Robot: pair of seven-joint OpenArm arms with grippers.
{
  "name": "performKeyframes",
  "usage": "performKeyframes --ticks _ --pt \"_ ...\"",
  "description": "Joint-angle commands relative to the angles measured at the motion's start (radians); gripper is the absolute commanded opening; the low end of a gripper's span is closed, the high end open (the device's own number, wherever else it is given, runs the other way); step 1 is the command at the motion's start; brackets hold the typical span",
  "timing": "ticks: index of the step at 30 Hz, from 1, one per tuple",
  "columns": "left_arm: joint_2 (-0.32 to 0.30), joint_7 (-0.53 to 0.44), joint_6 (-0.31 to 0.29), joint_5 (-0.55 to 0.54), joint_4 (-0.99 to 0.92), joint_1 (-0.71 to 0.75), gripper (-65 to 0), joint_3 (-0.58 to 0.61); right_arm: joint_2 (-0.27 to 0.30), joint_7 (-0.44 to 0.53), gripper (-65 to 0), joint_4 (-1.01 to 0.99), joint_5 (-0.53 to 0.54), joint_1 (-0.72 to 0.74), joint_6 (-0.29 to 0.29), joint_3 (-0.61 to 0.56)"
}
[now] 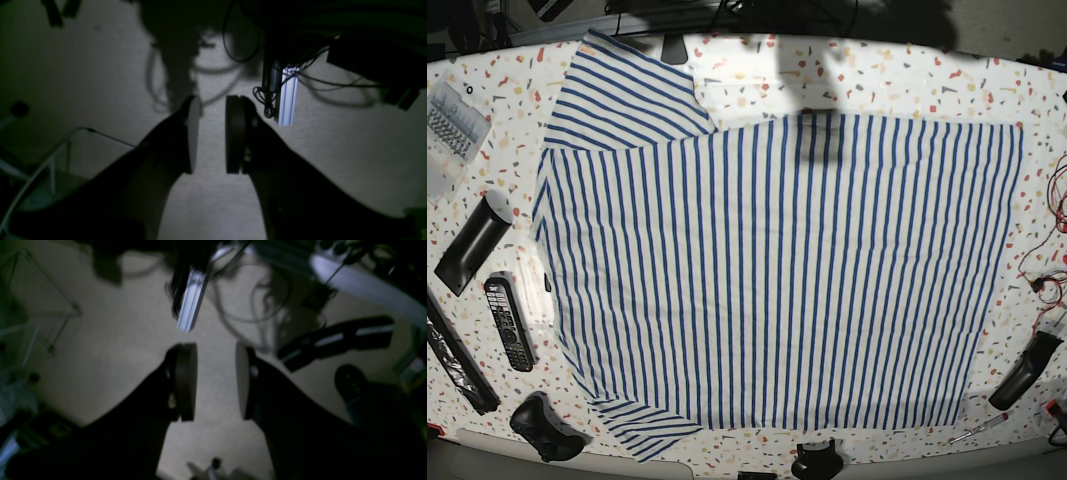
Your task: Layout the t-shirt on the table in an organized manner, then fold the t-shirt properly
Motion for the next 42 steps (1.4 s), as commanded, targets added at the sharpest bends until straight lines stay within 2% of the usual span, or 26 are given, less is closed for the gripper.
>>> performKeyframes --ticks 1,4,8,11,17,20,24,30,36,39,42 --pt "-0.019 0.004 0.002 0.0 0.053 0.037 -52.5 -0.002 0.028 0.01 -46.1 0.058 0.01 -0.04 0.029 0.006" --pt "-0.06 0.039 0.001 0.002 0.182 0.1 -52.5 -0.002 0.079 -0.007 -46.1 0.209 0.009 -0.137 0.044 0.006" --pt "-0.106 0.039 0.002 0.002 0.345 0.175 -52.5 -0.002 0.117 -0.031 -46.1 0.406 -0.01 -0.249 0.044 0.007" --pt "-0.128 0.039 0.002 0.002 0.458 0.201 -52.5 -0.002 0.117 -0.046 -46.1 0.536 -0.05 -0.298 0.044 0.029" --pt "-0.131 0.035 0.006 0.0 0.633 0.162 -52.5 -0.019 0.116 -0.057 -46.1 0.725 -0.043 -0.323 0.044 0.144" --pt "-0.132 0.035 0.051 0.0 0.67 0.112 -52.5 -0.035 0.116 -0.058 -46.1 0.782 -0.034 -0.322 0.043 0.216" --pt "-0.132 0.039 0.066 -0.026 0.67 0.032 -52.5 -0.072 0.114 -0.058 -46.1 0.819 0.06 -0.32 0.043 0.306" --pt "-0.131 0.056 0.071 -0.196 0.623 -0.1 -52.5 -0.172 0.069 -0.081 -46.1 0.826 0.091 -0.296 0.044 0.387" --pt "-0.132 0.097 0.064 -0.313 0.434 -0.237 -52.5 -0.246 0.035 -0.093 -46.1 0.826 0.092 -0.264 0.044 0.39" --pt "-0.132 0.122 0.021 -0.359 0.327 -0.288 -52.5 -0.248 0.036 -0.098 -46.1 0.826 0.092 -0.258 0.044 0.39" --pt "-0.132 0.129 0.013 -0.393 0.221 -0.338 -52.4 -0.249 0.036 -0.099 -46.1 0.826 0.092 -0.256 0.044 0.39"
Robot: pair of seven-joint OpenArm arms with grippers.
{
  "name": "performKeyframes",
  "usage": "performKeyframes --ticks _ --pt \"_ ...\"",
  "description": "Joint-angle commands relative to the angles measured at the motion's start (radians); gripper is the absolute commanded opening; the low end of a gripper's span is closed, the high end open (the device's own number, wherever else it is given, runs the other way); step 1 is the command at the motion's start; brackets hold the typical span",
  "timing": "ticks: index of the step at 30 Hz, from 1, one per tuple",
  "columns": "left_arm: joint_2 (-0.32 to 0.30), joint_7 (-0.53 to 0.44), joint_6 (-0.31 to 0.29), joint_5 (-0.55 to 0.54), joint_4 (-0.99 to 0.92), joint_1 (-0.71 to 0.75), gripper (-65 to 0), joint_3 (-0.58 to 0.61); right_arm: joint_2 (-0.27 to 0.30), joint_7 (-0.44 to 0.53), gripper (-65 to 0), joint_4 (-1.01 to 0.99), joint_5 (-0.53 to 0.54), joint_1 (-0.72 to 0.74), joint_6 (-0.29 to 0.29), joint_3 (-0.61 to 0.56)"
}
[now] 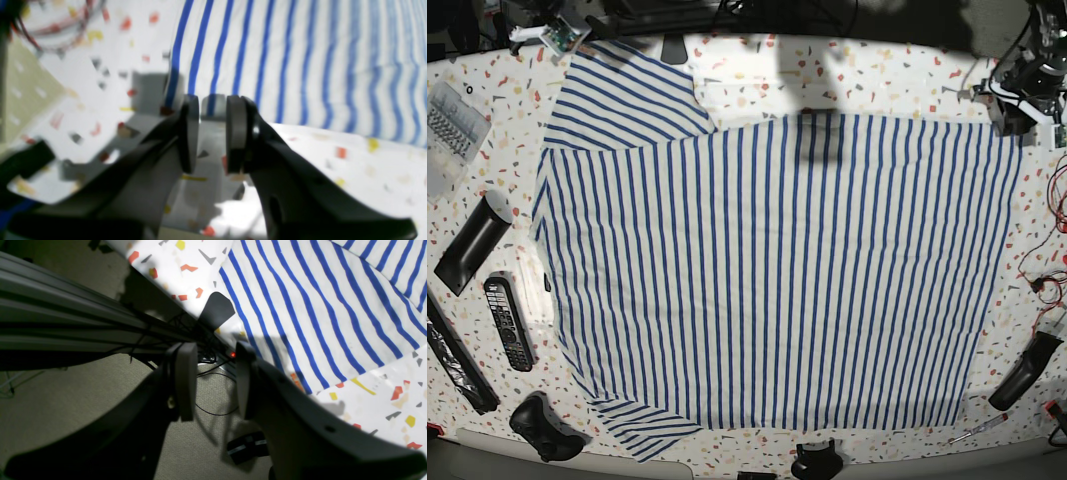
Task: Layout the t-shirt on the table in an organized manner, then fold the t-shirt properly
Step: 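Move both grippers down to the shirt's collar-side corners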
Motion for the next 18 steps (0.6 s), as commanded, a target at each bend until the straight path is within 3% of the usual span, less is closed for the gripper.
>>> performKeyframes --ticks 1,4,7,13,18 --pt "-0.014 -0.006 -0.003 -0.006 -0.008 -0.016 -52.0 -0.009 0.006 0.019 -46.1 0.016 0.011 -0.011 0.007 0.004" --pt "-0.014 0.014 -0.003 -0.005 -0.043 -0.044 -44.6 -0.011 0.006 0.018 -46.1 0.016 0.01 -0.011 0.007 0.004" --pt "-0.014 -0.029 -0.003 0.007 -0.043 -0.044 -38.2 -0.011 0.006 0.017 -46.1 0.016 0.01 -0.011 0.007 0.004" --pt "-0.013 -0.059 0.036 0.048 -0.043 -0.044 -38.3 -0.025 0.006 0.0 -46.1 0.016 0.01 -0.011 0.007 0.004" --pt "-0.014 -0.058 0.035 0.037 -0.043 -0.063 -38.3 -0.123 0.006 0.0 -46.1 0.016 0.01 -0.01 0.007 0.004"
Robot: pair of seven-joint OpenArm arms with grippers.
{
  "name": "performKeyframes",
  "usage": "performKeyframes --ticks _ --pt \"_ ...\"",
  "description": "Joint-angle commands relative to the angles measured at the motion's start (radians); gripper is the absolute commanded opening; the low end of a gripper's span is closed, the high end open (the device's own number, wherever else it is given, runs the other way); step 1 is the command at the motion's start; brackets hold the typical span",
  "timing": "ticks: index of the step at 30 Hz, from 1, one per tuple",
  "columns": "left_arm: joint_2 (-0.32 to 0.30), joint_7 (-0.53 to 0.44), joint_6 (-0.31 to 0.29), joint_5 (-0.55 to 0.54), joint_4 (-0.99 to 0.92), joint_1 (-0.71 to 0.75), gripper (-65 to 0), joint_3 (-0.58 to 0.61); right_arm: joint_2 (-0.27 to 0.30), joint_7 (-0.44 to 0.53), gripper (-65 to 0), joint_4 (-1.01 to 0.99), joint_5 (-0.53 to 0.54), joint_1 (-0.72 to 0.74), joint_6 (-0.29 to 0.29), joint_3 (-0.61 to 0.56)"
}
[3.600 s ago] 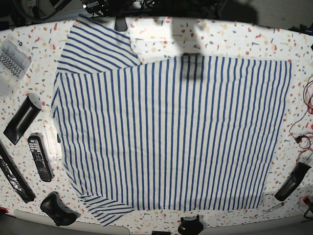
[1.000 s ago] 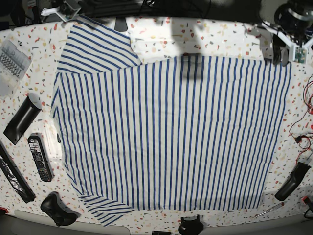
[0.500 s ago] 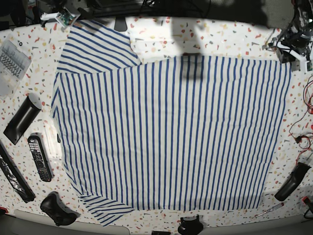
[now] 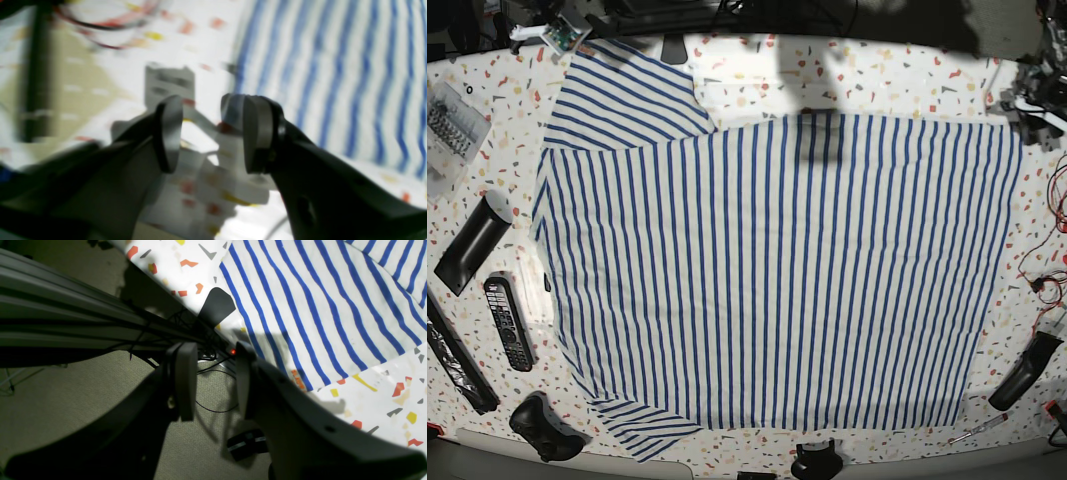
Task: Layout the t-shirt on the table in an organized manner, then fold the t-shirt properly
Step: 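Move both grippers down to the shirt's collar-side corners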
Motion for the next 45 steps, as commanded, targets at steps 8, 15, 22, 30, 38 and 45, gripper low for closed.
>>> performKeyframes --ticks 8,15,22,30,38,45 --pt "-0.043 0.003 -0.426 0.163 0.015 0.013 -38.3 -0.036 0.008 0.008 -46.1 0.016 0.01 0.01 0.007 0.004" --pt "-0.192 -0.005 -0.449 0.242 0.016 0.015 -38.3 0.021 0.008 -0.01 -46.1 0.016 0.01 0.035 0.007 0.004" --pt "-0.36 -0.145 -0.486 0.43 0.017 0.062 -38.4 0.154 0.008 -0.011 -46.1 0.016 0.01 0.038 0.007 0.004" --pt "-0.486 -0.235 -0.304 0.678 0.022 0.109 -38.4 0.352 -0.009 -0.01 -46.1 0.016 0.007 0.041 0.007 0.004" --pt "-0.497 -0.262 -0.301 0.75 0.109 0.109 -39.0 0.455 -0.051 -0.029 -46.1 0.016 0.006 0.071 0.007 0.004" --pt "-0.496 -0.288 -0.302 0.75 0.1 0.109 -39.0 0.473 -0.053 -0.04 -46.1 0.016 0.007 0.074 0.007 0.004"
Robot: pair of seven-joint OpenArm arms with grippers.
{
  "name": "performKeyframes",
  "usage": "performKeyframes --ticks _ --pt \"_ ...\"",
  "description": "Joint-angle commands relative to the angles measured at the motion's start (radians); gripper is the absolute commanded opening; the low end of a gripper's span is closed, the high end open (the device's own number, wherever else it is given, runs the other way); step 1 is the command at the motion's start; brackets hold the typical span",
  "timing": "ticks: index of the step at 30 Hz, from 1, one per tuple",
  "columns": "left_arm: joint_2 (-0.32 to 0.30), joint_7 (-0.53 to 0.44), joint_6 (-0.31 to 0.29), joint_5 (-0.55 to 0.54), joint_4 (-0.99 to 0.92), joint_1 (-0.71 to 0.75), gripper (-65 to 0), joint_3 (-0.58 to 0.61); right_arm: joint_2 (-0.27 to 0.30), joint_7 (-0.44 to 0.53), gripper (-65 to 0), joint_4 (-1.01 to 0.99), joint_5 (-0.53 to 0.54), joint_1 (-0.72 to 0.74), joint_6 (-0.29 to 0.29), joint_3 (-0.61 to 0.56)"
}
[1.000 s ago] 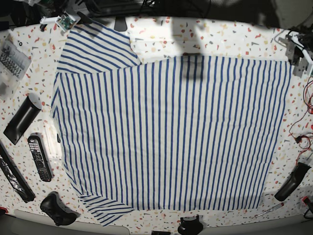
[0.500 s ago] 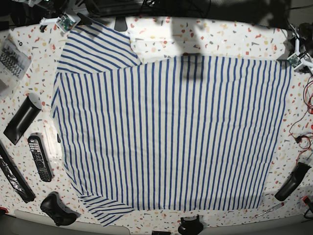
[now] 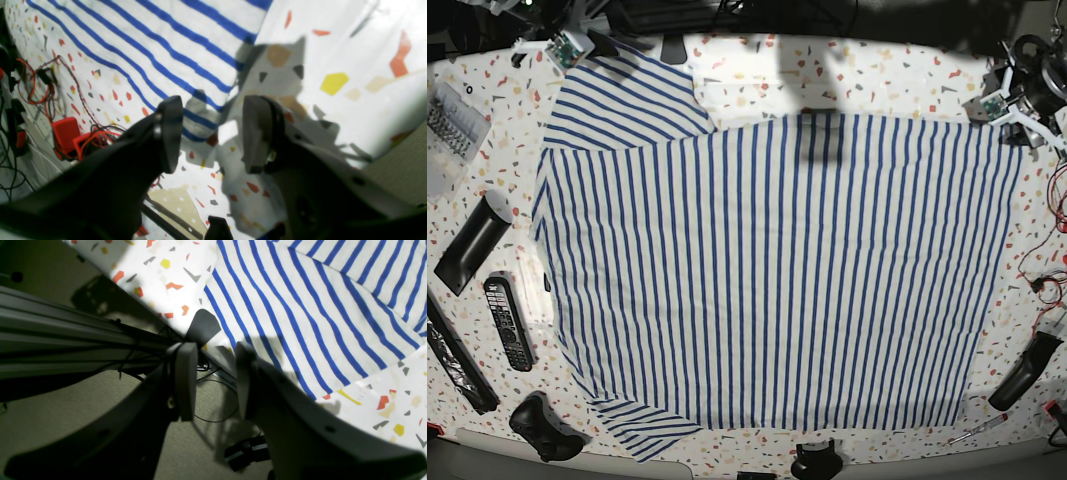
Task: Layout the t-shirt on the table in an organized manner, then fold the t-shirt properly
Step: 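Move both grippers down to the shirt's collar-side corners, then grasp the shirt's collar-side edge with both grippers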
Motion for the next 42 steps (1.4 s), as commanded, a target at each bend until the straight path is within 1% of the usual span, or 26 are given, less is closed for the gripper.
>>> performKeyframes --ticks 1,7,14,17,22,25,28,31,33,37,42 --pt "-0.02 -0.02 0.011 0.002 0.006 0.0 -39.0 -0.008 0.008 0.013 -46.1 0.016 0.008 -0.011 0.007 0.004" --pt "-0.017 -0.047 0.011 0.003 -0.011 -0.008 -39.0 0.01 0.008 0.012 -46.1 0.016 0.008 -0.011 0.007 0.004" --pt "-0.016 -0.072 0.017 0.003 -0.117 -0.068 -39.6 0.01 0.008 0.013 -46.1 0.016 0.008 -0.011 0.007 0.004" --pt "-0.017 -0.075 0.042 0.003 -0.147 -0.093 -40.1 0.01 0.008 0.013 -46.1 0.016 0.008 -0.011 0.007 0.004" --pt "-0.015 -0.098 0.042 0.002 -0.154 -0.117 -40.1 0.01 0.008 0.013 -46.1 0.016 0.008 -0.011 0.007 0.004" --pt "-0.008 -0.088 0.043 -0.001 -0.155 -0.144 -40.1 0.01 0.007 0.012 -46.1 0.016 0.008 -0.012 0.007 0.004" --pt "-0.009 -0.064 0.045 -0.036 -0.154 -0.152 -40.0 0.01 0.008 0.002 -46.1 0.016 0.008 -0.012 0.007 0.004" --pt "-0.009 -0.064 0.029 -0.038 -0.154 -0.134 -40.0 0.01 0.008 -0.002 -46.1 0.016 0.008 -0.011 0.007 0.004" --pt "-0.018 -0.064 0.011 -0.039 -0.151 -0.112 -40.0 0.01 0.008 -0.002 -46.1 0.016 0.008 -0.011 0.007 0.004" --pt "-0.058 -0.061 0.012 -0.039 -0.106 -0.05 -40.1 0.01 0.008 -0.002 -46.1 0.016 0.008 -0.011 0.007 0.004" --pt "-0.102 -0.009 0.027 -0.043 -0.017 -0.013 -40.1 0.009 0.008 -0.002 -46.1 0.016 0.008 -0.011 0.007 0.004"
